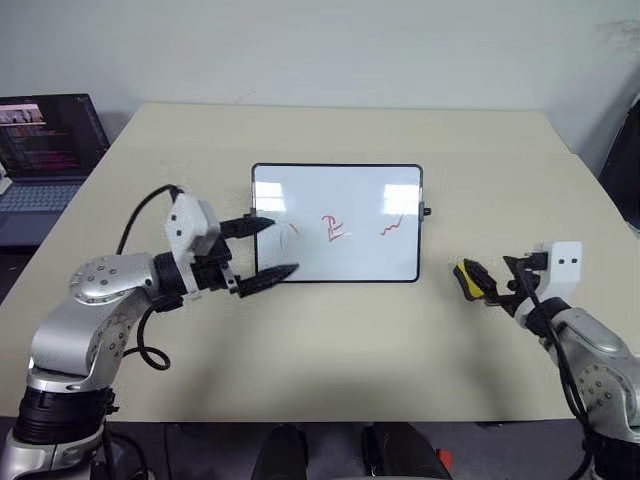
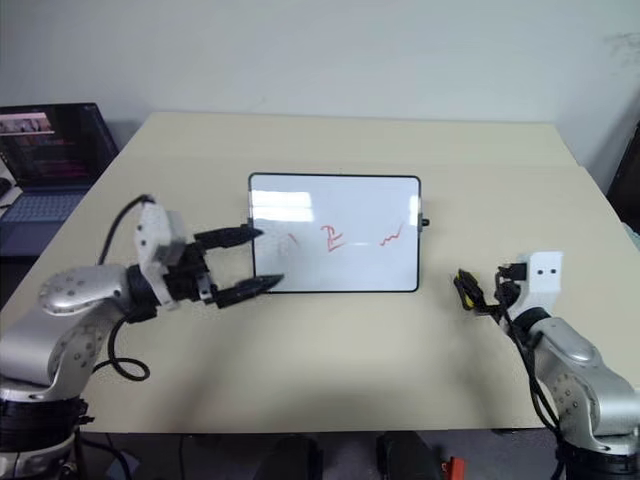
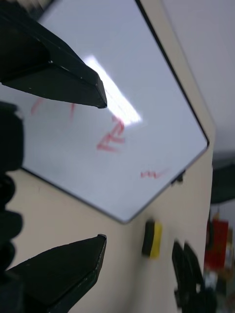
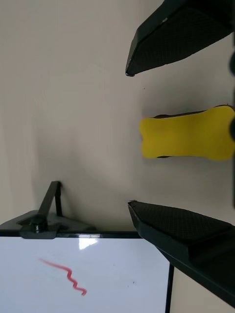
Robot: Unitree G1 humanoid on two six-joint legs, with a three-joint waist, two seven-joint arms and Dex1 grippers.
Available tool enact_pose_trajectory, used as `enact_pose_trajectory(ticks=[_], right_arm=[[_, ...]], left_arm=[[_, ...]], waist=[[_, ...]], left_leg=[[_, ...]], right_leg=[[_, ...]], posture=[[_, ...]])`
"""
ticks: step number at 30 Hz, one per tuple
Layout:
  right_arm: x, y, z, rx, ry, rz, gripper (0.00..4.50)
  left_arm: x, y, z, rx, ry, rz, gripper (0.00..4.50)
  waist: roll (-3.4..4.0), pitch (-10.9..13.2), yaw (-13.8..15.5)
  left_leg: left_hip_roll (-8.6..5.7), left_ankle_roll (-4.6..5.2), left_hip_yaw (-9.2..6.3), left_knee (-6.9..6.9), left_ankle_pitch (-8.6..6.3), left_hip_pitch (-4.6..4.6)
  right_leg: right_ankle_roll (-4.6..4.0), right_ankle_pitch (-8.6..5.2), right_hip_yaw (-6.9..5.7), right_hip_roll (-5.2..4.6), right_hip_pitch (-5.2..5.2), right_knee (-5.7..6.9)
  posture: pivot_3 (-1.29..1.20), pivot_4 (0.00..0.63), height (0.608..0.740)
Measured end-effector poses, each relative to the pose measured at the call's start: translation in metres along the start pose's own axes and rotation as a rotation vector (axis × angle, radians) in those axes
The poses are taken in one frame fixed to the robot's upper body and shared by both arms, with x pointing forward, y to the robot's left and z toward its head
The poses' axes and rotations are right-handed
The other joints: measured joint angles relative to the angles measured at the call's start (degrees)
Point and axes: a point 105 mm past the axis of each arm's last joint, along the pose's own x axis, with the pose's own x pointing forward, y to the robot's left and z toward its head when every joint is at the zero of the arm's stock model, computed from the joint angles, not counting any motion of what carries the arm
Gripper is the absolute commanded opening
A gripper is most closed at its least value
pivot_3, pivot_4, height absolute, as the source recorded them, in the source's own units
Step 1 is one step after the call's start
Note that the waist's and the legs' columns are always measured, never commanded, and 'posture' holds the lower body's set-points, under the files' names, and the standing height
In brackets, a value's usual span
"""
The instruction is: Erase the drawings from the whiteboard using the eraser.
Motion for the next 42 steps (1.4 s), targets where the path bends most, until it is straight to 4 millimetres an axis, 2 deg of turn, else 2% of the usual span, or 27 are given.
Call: enact_pose_trajectory(ticks=[3,7,11,19,31,34,40,42], right_arm=[[0.007,0.001,-0.005,-0.018,0.031,-0.015,4.45],[0.012,0.004,-0.007,-0.045,0.048,-0.021,4.45],[0.018,-0.004,-0.014,-0.065,0.081,-0.062,4.45],[0.024,-0.007,-0.024,-0.069,0.119,-0.056,4.45],[0.029,-0.01,-0.024,-0.082,0.124,-0.051,4.45],[0.029,-0.012,-0.027,-0.086,0.135,-0.054,3.9],[0.031,-0.01,-0.031,-0.099,0.151,-0.039,1.7],[0.032,-0.009,-0.03,-0.104,0.149,-0.035,1.15]], left_arm=[[0.012,-0.011,-0.001,0.01,0.009,-0.085,4.5],[0.02,-0.014,0.003,0.058,0.012,-0.123,4.5],[0.027,-0.02,0.0,0.066,0.013,-0.159,4.5],[0.027,-0.023,-0.008,0.055,0.034,-0.156,4.5],[0.026,-0.022,-0.012,0.049,0.047,-0.133,4.5],[0.025,-0.024,-0.015,0.041,0.052,-0.134,4.5],[0.024,-0.028,-0.019,0.025,0.06,-0.136,4.5],[0.023,-0.031,-0.021,0.018,0.064,-0.138,4.5]], waist=[[0.01,0.0,0.1],[0.02,0.0,0.1],[0.02,0.0,0.1],[0.02,0.0,0.0],[0.02,0.0,0.1],[0.03,0.0,0.0],[0.03,0.0,0.0],[0.03,0.0,0.0]], left_leg=[[-0.04,0.0,0.03,0.05,0.0,-0.03],[-0.05,0.01,0.03,0.02,0.0,-0.06],[-0.04,0.01,0.04,0.02,-0.01,-0.08],[-0.03,0.01,0.01,0.02,-0.01,-0.08],[-0.03,0.02,-0.01,0.02,-0.01,-0.08],[-0.03,0.02,-0.02,0.02,-0.01,-0.08],[-0.02,0.02,-0.07,0.02,-0.01,-0.07],[-0.02,0.02,-0.11,0.02,-0.01,-0.07]], right_leg=[[0.0,0.0,0.0,0.0,0.0,0.0],[0.0,0.0,0.01,-0.01,-0.01,-0.04],[-0.02,0.01,0.03,-0.01,-0.03,-0.06],[-0.02,0.0,0.02,0.01,-0.04,-0.05],[-0.03,0.01,0.03,0.0,-0.04,-0.04],[-0.03,0.01,0.03,0.0,-0.04,-0.04],[-0.03,0.01,0.01,0.0,-0.04,-0.04],[-0.03,0.01,0.04,0.0,-0.04,-0.04]], posture=[[0.0,0.15,0.74],[0.0,0.15,0.74],[0.0,0.15,0.74],[0.0,0.15,0.74],[0.0,0.15,0.74],[0.0,0.15,0.74],[0.0,0.15,0.74],[0.0,0.15,0.74]])
